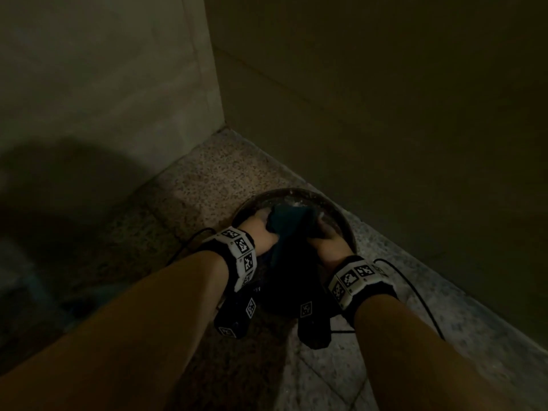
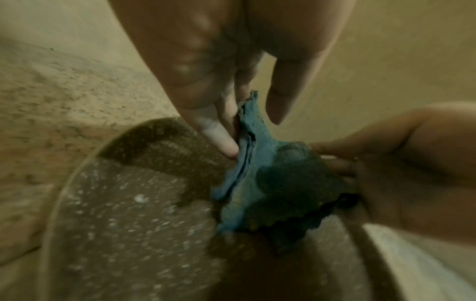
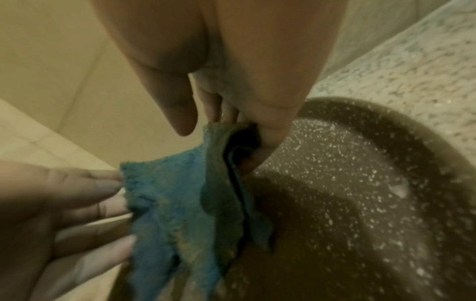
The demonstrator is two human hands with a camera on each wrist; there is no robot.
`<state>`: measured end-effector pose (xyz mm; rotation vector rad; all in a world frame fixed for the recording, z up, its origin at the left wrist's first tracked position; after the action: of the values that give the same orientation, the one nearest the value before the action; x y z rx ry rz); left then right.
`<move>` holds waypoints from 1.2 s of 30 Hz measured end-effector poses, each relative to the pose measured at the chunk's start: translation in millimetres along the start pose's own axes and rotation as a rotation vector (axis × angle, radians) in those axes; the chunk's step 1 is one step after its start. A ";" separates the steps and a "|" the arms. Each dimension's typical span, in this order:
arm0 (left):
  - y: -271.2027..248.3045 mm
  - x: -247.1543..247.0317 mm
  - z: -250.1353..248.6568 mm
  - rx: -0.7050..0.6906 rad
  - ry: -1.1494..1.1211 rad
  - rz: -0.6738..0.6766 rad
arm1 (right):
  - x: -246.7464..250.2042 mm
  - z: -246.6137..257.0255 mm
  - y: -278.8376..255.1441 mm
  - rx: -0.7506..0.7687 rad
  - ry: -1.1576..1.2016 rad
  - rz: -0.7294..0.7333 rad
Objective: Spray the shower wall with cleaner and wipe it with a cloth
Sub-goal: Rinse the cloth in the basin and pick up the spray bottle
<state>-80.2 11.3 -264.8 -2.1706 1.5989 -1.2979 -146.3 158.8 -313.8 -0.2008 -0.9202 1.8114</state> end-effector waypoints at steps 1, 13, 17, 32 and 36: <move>3.0 -1.7 3.0 0.006 0.004 -0.002 | -1.1 -1.2 2.0 0.003 -0.009 0.008; 21.3 -20.9 17.8 0.016 0.075 0.042 | 1.9 -26.9 35.6 0.040 -0.160 -0.047; 16.6 -13.6 19.4 -0.017 0.128 0.036 | 7.6 -28.5 31.8 0.053 -0.219 -0.095; -59.4 51.9 -13.3 -0.235 0.304 -0.111 | -15.9 39.0 -60.5 0.153 -0.242 -0.156; -93.3 87.4 -31.0 -0.295 0.326 -0.175 | -29.4 55.1 -86.2 0.186 -0.278 -0.146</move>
<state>-31.1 -11.5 -144.9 -2.4166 1.8563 -1.6315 -99.9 120.2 -226.2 0.2355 -0.9251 1.8023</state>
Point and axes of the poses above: each hand's wrist, its own y-axis towards the middle knuckle, its own x-axis out of the back of the hand, z = x × y, the point moved 4 cm from there along y, towards the middle knuckle, and after that the axes turned 11 degrees about -z, right-handed, at the moved point
